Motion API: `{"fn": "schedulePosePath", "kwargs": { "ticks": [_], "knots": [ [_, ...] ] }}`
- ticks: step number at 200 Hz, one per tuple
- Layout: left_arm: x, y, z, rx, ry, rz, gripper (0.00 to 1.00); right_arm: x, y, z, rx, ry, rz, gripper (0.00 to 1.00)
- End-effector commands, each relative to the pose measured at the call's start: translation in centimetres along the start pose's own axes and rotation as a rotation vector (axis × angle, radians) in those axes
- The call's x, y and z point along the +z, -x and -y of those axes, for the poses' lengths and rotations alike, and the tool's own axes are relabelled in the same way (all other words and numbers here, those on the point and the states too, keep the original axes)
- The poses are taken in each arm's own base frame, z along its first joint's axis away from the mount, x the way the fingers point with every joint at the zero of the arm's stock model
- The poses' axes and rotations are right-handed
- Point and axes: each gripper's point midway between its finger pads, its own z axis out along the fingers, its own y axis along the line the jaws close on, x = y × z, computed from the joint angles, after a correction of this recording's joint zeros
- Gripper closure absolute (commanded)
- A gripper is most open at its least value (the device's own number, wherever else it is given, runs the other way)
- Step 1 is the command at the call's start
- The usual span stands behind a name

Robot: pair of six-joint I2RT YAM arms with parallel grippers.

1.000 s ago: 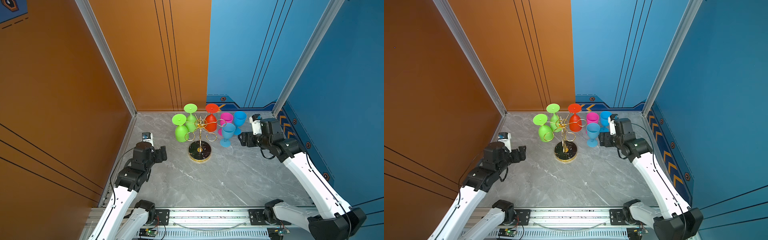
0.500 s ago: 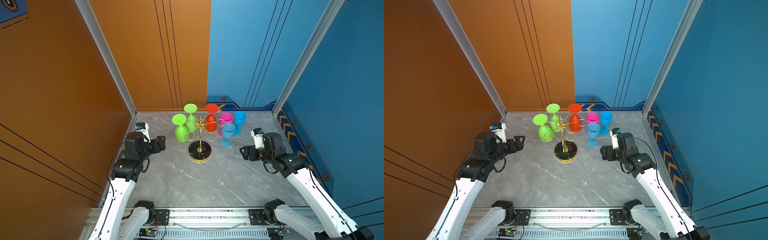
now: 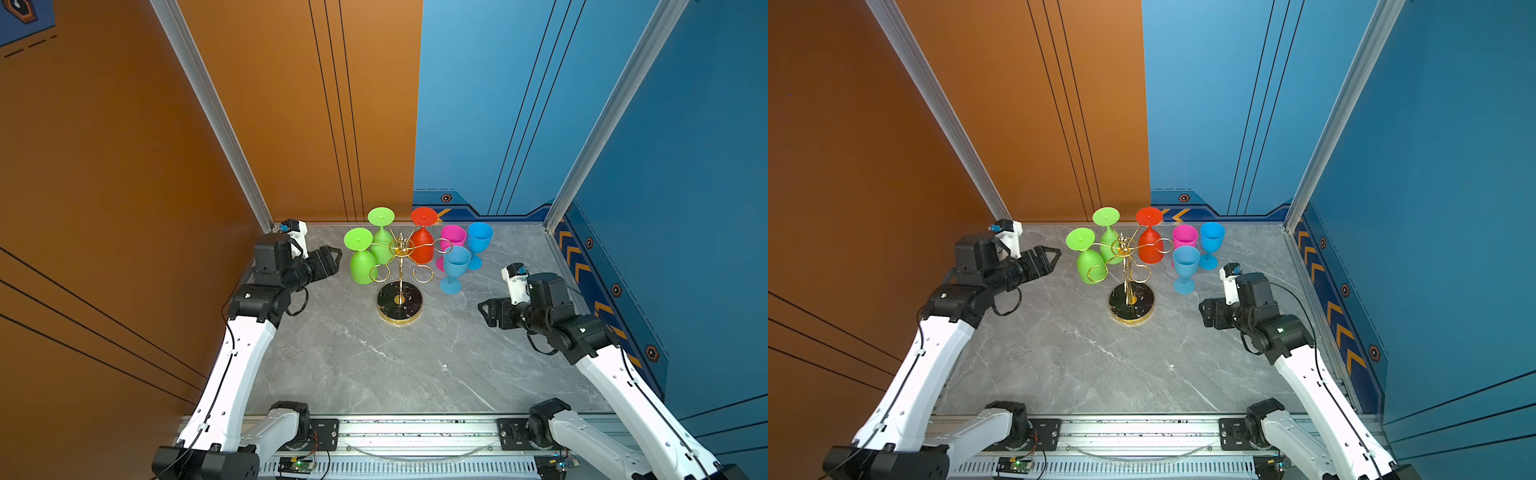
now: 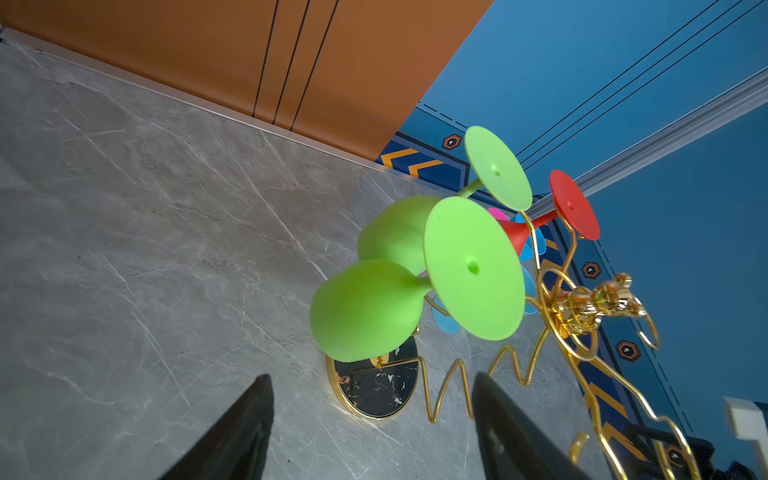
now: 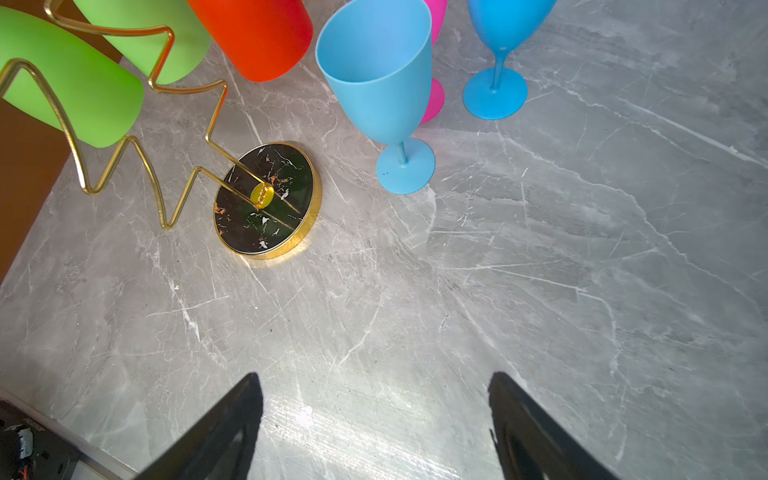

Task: Take the wine glass off the wine glass rack
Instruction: 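Reach the left gripper to the foot of a hanging green glass and close it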

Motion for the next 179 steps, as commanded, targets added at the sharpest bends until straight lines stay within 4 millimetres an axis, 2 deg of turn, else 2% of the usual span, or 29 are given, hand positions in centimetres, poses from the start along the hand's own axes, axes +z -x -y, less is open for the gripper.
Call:
{"fn": "schedulePosePath", "kwargs": {
  "ticks": [1, 45, 113, 179],
  "knots": [
    [0.2, 1.7, 2.1, -0.041, -0.100, 0.021, 0.28, -0.1, -0.1, -0.5, 0.009, 0.031, 0.013, 0.14],
    [2.2, 2.2, 3.0, -0.088, -0.159, -0.021, 0.37, -0.3, -0.2, -0.6, 0.011, 0.038, 0.021, 0.14],
    [4.6, 2.0, 3.2, -0.163, -0.186, -0.079, 0.49, -0.7, -0.1, -0.6, 0.012, 0.042, 0.035, 0.14],
    [5.5, 2.0, 3.5, -0.205, -0.215, -0.088, 0.62, -0.8, -0.1, -0.6, 0.011, 0.039, 0.039, 0.14]
  ]
}}
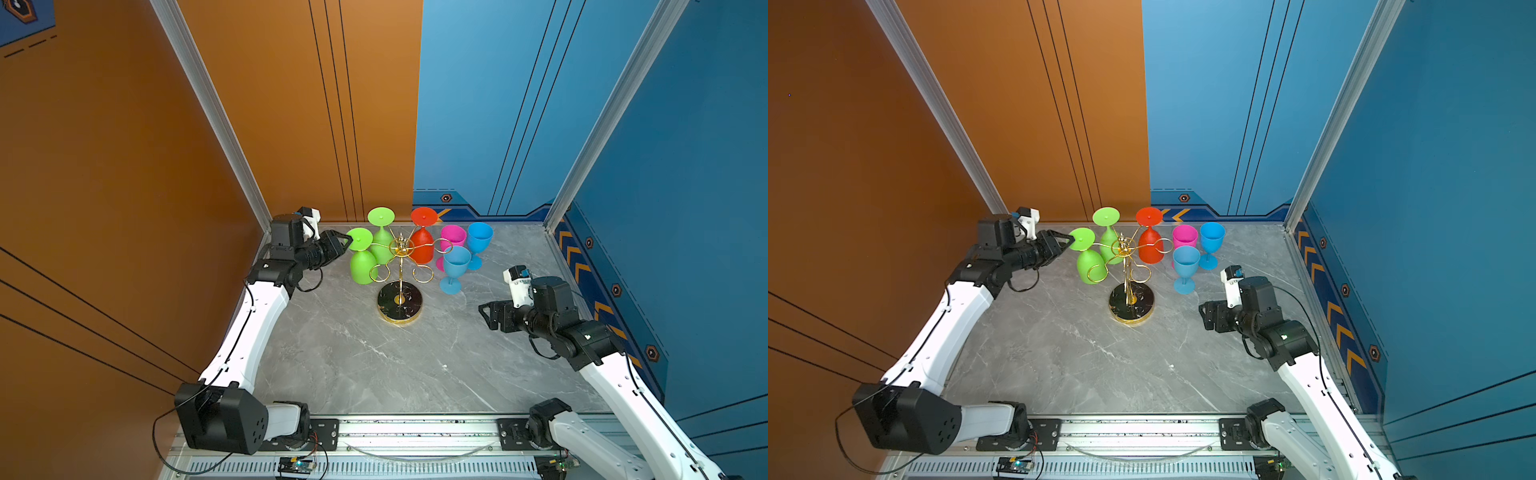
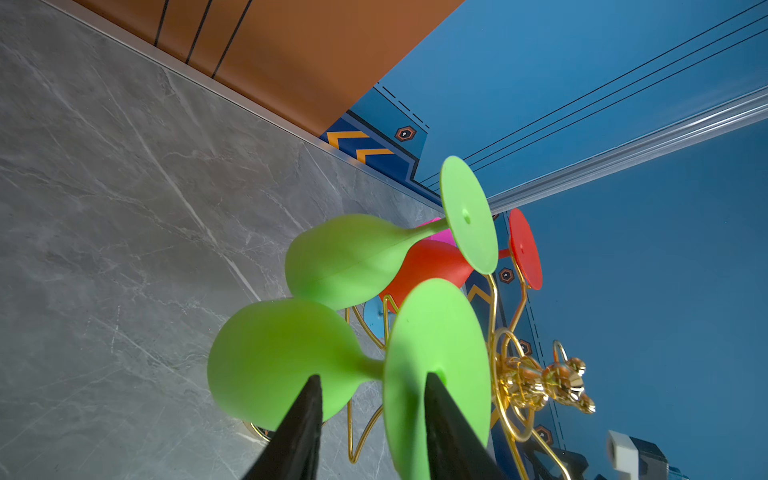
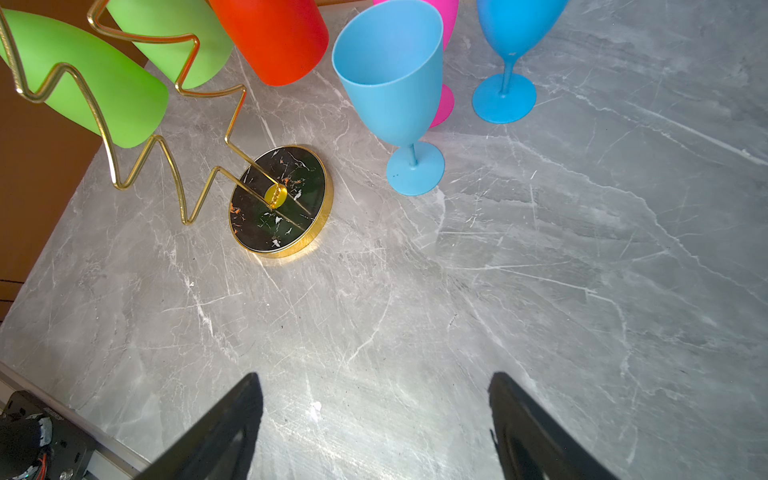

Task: Take the wine glass off the wine glass rack
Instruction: 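Reach the left gripper to the foot of a hanging green glass and close it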

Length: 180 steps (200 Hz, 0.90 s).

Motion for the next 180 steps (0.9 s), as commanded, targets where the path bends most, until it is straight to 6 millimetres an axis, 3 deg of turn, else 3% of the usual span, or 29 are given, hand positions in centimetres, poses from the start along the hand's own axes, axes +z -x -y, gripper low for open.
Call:
{"fn": "schedulePosePath", "kwargs": {
  "ticks": [1, 35, 180],
  "knots": [
    [-0.08, 0.65, 1.71, 0.004, -0.063, 0.009, 0.63, -0.06, 0.12, -0.30, 0.012, 0.019, 0.017, 0.13],
    [0.17, 0.64, 1.62, -0.013, -0.070, 0.007, 0.71, -0.11, 0.15, -0.28, 0.013, 0.019, 0.021, 0.14],
    [0.17, 0.88, 0.91, -0.090, -0.106, 0.023, 0.91, -0.30, 0.50, 0.03, 0.015, 0.003, 0.041, 0.14]
  ]
}}
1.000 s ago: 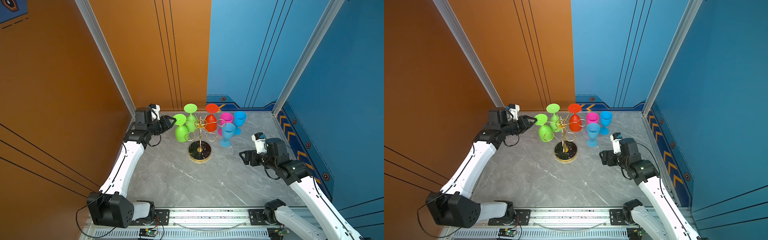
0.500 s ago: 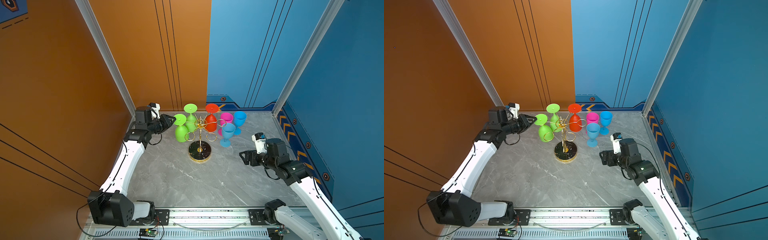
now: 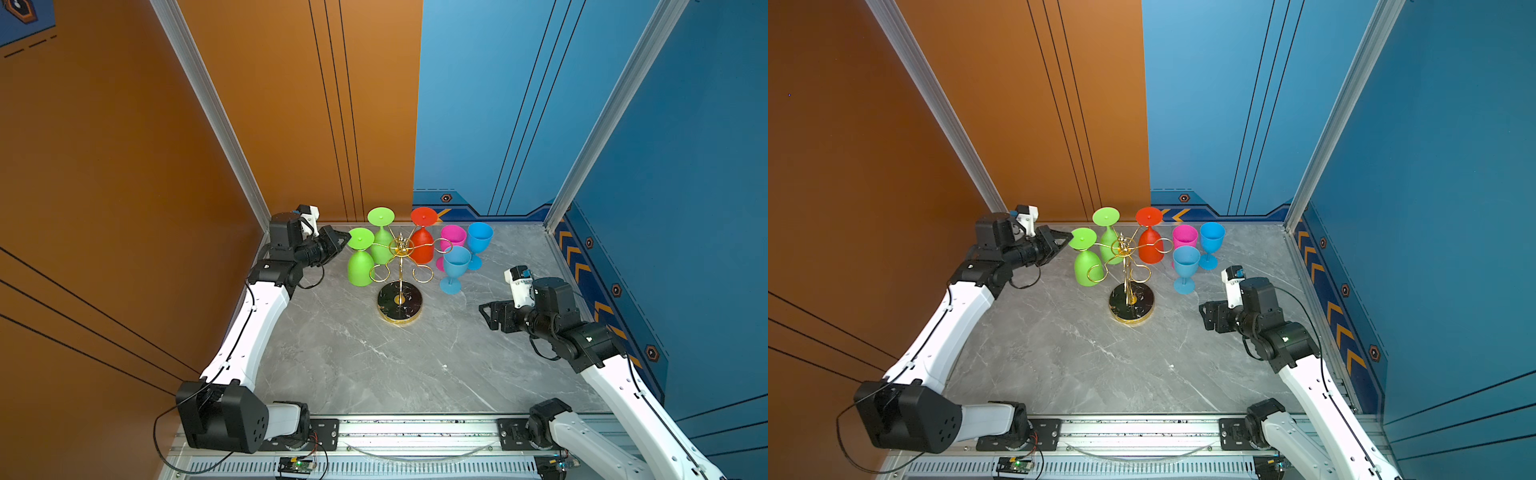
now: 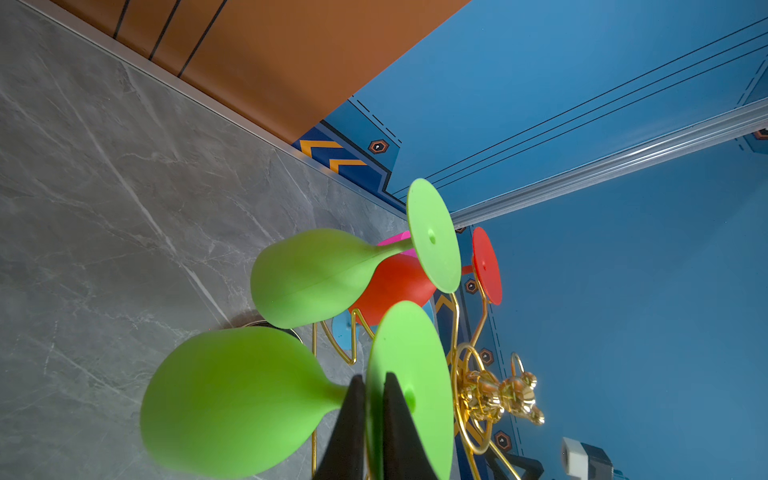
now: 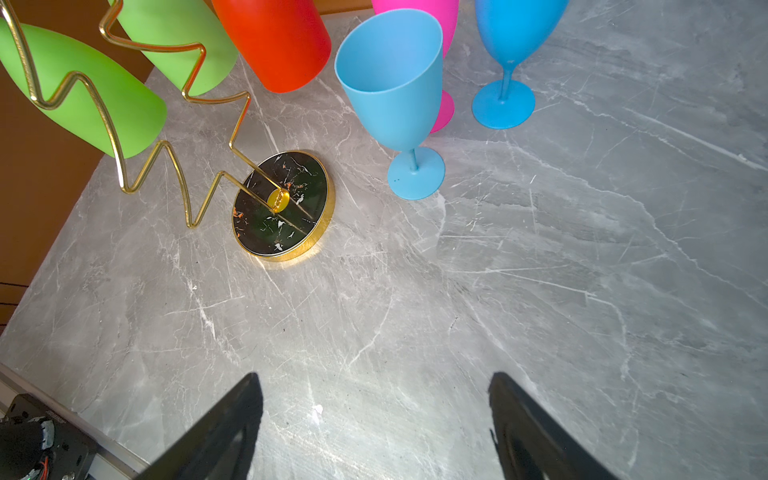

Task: Take the wine glass off the wine glass rack
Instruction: 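Reach the left gripper to the foot of a hanging green glass and close it, then pull the green glass off the rack toward the robot with the left gripper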

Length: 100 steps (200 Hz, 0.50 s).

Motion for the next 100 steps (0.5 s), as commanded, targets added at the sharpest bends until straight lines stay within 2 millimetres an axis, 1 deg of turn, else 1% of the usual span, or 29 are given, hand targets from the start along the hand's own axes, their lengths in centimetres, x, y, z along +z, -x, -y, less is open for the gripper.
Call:
{"fn": "schedulePosePath", "kwargs": {
  "ticks": [1, 25, 46, 49, 55, 100],
  "knots": [
    [0.0, -0.1, -0.1, -0.016, -0.024, -0.004, 0.91, 0.0, 0.3, 0.1, 0.013, -0.001, 0.023, 0.14],
    [-0.2, 0.1, 0.1, -0.029, -0.040, 0.006, 0.92, 0.0, 0.3, 0.1, 0.016, 0.001, 0.027, 0.13],
    [-0.3, -0.1, 0.1, -0.046, -0.047, -0.003, 0.93, 0.0, 0.3, 0.1, 0.018, 0.001, 0.026, 0.13],
    [-0.3, 0.3, 0.6, -0.032, -0.067, 0.013, 0.94, 0.0, 0.3, 0.1, 0.019, 0.001, 0.025, 0.13],
    [-0.4, 0.4, 0.7, -0.031, -0.073, 0.019, 0.94, 0.0, 0.3, 0.1, 0.019, 0.001, 0.027, 0.13],
    [-0.5, 0.2, 0.9, -0.051, -0.092, 0.015, 0.99, 0.0, 0.3, 0.2, 0.021, 0.002, 0.029, 0.13]
  ]
}}
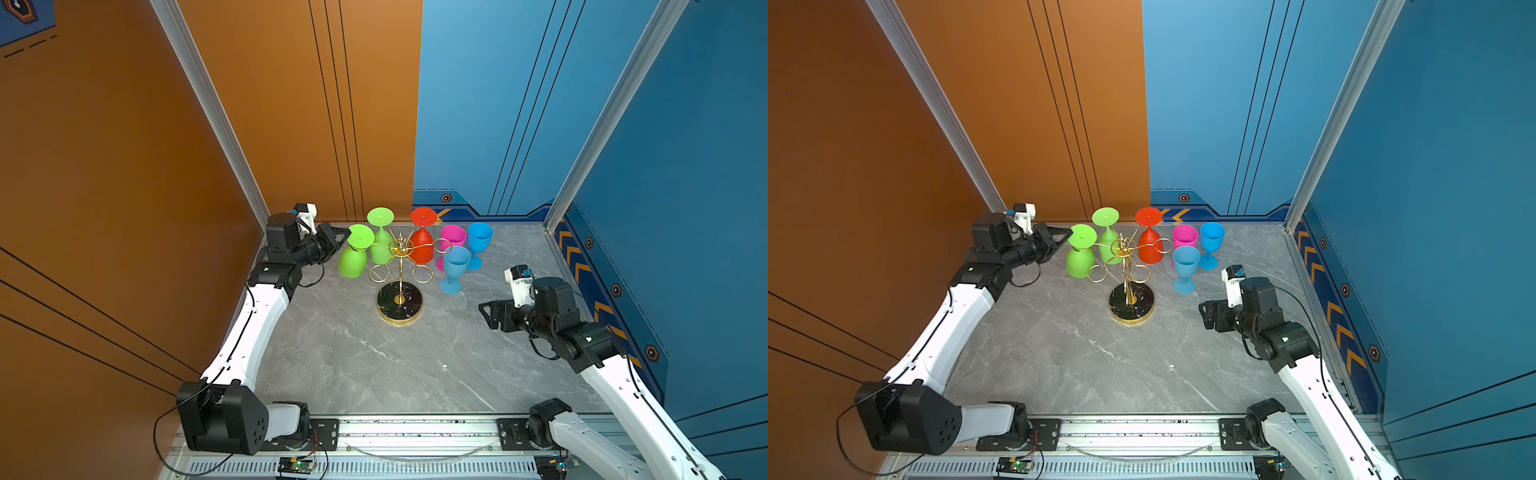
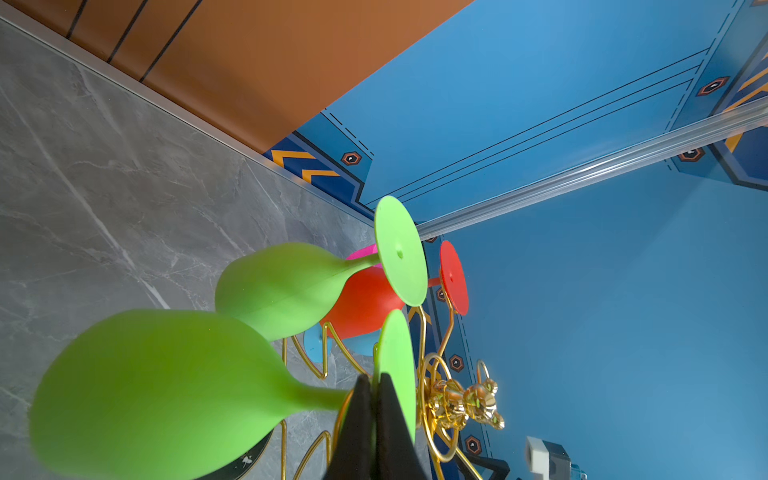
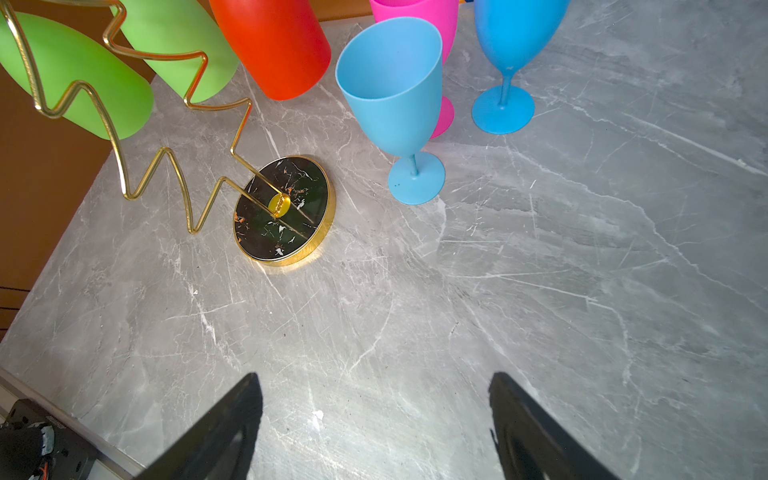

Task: Take the wine glass off the wine glass rack
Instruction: 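Pull the green glass off the rack toward the robot with the left gripper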

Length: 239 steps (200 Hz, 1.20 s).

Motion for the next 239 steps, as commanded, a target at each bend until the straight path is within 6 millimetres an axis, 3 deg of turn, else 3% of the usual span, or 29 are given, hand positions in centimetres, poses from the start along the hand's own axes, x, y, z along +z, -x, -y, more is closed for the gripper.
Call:
{"fn": "schedulePosePath", "kwargs": {
  "ticks": [1, 156, 239],
  "knots": [
    [-0.4, -0.3, 0.0, -0.009, -0.013, -0.005, 0.99, -0.1, 0.0, 0.1, 0.018, 0.002, 0.016, 0.13],
    [-1.4, -1.4, 2.1, -0.072, -0.105, -0.038, 1.00, -0.1, 0.0, 0.2, 0.023, -0.001, 0.022, 0.13],
    [-0.6, -1.8, 3.1, -0.082, -0.135, -0.079, 1.00, -0.1, 0.0, 0.3, 0.024, -0.001, 0.023, 0.13]
  ]
}}
